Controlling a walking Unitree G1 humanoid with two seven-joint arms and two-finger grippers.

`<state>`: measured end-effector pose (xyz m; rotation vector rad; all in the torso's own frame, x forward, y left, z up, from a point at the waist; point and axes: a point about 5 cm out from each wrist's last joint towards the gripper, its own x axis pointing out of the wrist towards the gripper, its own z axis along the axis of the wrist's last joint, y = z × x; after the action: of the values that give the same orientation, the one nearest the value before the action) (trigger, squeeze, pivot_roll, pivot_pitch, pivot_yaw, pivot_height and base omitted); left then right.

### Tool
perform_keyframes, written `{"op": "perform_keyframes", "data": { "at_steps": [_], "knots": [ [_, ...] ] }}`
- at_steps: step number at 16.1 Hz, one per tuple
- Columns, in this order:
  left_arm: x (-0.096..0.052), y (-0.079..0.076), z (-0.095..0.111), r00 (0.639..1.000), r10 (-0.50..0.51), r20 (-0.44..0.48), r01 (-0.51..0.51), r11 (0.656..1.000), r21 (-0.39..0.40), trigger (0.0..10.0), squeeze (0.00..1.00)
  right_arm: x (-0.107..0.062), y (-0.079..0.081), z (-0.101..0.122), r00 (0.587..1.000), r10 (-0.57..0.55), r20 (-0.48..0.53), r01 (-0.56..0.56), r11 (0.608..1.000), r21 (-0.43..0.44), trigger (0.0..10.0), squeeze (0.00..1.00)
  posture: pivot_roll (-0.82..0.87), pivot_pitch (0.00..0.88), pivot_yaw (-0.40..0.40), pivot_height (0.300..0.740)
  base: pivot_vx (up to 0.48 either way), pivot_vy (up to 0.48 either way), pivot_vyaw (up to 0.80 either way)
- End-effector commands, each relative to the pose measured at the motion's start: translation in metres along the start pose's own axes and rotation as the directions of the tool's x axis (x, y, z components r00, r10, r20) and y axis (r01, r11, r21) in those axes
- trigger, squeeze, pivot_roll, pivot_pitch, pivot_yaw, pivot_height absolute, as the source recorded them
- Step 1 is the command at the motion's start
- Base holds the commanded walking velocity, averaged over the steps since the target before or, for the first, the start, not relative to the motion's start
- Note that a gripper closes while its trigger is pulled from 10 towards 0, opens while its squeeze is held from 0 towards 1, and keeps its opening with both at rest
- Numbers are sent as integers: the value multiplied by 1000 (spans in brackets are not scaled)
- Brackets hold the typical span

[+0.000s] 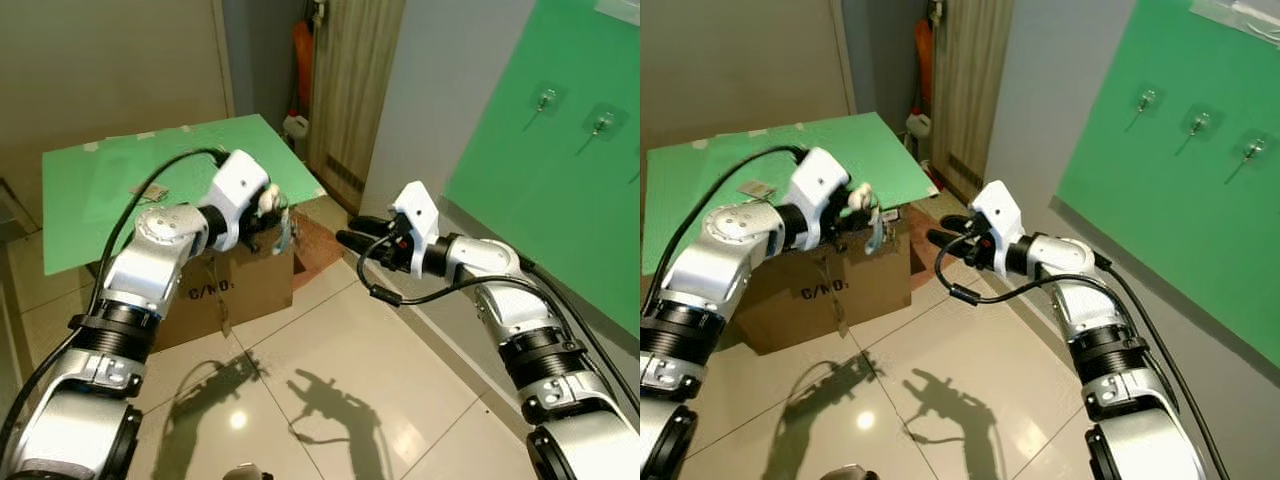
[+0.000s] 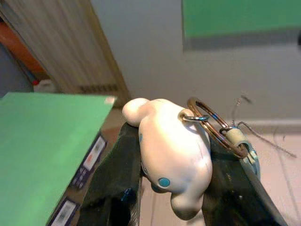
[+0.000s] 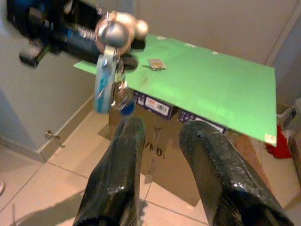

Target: Hang keys on a hook

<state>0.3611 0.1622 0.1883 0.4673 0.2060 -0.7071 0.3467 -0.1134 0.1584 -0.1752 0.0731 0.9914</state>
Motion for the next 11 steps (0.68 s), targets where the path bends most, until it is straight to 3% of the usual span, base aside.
{"op": "perform_keyframes", "data": {
  "at_steps": [1,4,6,11],
  "knots": [
    [1,-3,-1,1000,-22,-19,22,999,27,0,0,0,-2,1,999,-44,1,44,999,-17,10000,0,32,37,-1,740,0,0,0],
    [3,-5,-2,1000,-20,-20,20,999,37,0,0,5,0,3,985,-169,35,170,985,-27,10000,0,26,26,-2,740,0,0,0],
    [4,-6,-2,1000,-15,-14,16,999,44,0,0,9,4,1,981,-192,37,193,981,-32,10000,0,22,18,-5,740,0,0,0],
    [6,-11,3,999,-30,21,29,998,47,0,0,11,11,-5,978,-207,34,207,978,26,10000,0,18,16,-11,740,0,0,-765]
  ]
}}
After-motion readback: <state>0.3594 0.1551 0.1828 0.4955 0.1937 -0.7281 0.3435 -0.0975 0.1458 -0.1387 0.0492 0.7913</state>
